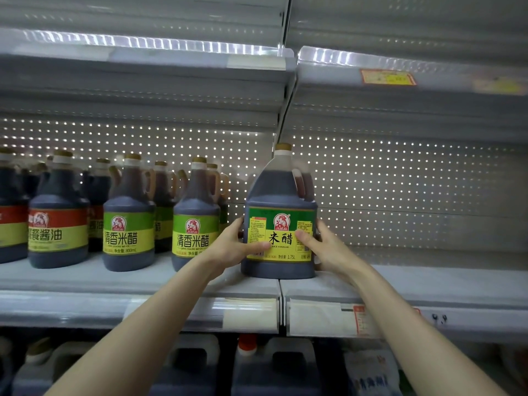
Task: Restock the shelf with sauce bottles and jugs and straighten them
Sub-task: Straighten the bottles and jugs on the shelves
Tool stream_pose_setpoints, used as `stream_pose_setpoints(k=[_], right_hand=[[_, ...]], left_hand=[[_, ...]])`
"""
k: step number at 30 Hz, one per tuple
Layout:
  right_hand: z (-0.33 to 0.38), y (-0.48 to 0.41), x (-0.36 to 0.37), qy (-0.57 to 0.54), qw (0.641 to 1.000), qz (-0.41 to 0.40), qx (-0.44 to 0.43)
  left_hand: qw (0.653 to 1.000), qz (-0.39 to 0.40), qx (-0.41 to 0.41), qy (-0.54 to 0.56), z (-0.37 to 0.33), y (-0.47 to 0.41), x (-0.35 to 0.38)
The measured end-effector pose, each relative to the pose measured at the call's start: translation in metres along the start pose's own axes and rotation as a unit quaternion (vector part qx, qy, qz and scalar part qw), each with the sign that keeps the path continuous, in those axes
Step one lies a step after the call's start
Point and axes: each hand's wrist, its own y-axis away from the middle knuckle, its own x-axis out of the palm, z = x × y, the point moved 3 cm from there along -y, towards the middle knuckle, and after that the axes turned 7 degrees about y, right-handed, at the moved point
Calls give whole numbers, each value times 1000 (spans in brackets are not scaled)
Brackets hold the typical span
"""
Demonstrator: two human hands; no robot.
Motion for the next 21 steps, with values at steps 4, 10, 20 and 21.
stream_pose_setpoints(k=[4,10,20,21], right_hand=[[-2,-4,1,-1,1000,-5,-3],[-6,-9,2,-11,1000,-14,-5],[-5,-5,5,-5,1000,-5,12],[-5,-5,5,-5,1000,-6,12]], left_hand=[[1000,0,-10,-4,2,-6,-2],[1000,-1,-13,2,2,-8,0],[1000,3,-13,7,4,-4,1],[1000,2,-14,7,4,-4,1]])
